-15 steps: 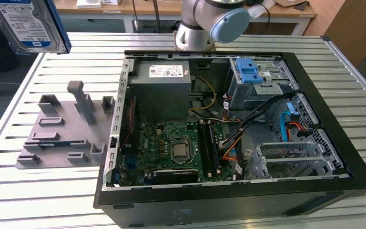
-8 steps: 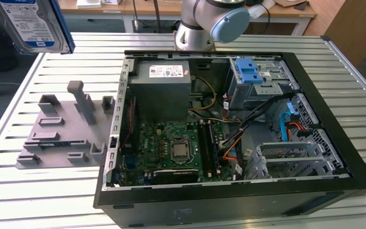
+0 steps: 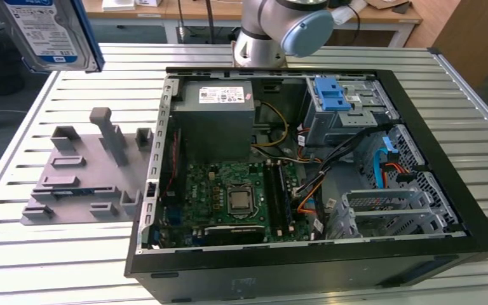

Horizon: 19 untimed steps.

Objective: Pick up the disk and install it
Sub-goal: 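Pick up the disk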

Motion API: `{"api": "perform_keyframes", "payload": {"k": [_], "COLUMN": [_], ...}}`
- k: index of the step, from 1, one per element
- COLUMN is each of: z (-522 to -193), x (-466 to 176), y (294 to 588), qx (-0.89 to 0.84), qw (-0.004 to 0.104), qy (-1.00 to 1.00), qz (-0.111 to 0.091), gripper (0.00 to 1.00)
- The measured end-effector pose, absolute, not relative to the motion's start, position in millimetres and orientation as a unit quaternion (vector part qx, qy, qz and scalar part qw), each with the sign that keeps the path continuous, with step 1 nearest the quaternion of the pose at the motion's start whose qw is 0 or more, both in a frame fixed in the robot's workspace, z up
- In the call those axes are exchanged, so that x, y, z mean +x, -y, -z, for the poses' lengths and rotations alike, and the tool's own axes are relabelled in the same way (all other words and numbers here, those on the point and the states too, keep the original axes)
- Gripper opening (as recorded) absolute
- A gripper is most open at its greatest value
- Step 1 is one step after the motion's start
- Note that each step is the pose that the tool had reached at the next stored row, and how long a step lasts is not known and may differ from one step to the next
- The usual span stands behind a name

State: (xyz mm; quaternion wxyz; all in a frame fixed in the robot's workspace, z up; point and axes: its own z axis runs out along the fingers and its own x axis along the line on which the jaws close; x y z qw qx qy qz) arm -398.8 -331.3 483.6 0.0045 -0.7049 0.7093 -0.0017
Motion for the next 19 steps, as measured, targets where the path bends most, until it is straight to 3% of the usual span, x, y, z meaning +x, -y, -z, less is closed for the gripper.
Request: {"api": "perform_keyframes", "payload": {"k": [19], "z": [-483.7], "x": [-391.1], "y": [340.2], "qx": [-0.705], "qw": [0.004], "qy": [-0.709], "qz": [0.002], "gripper": [0.36]}}
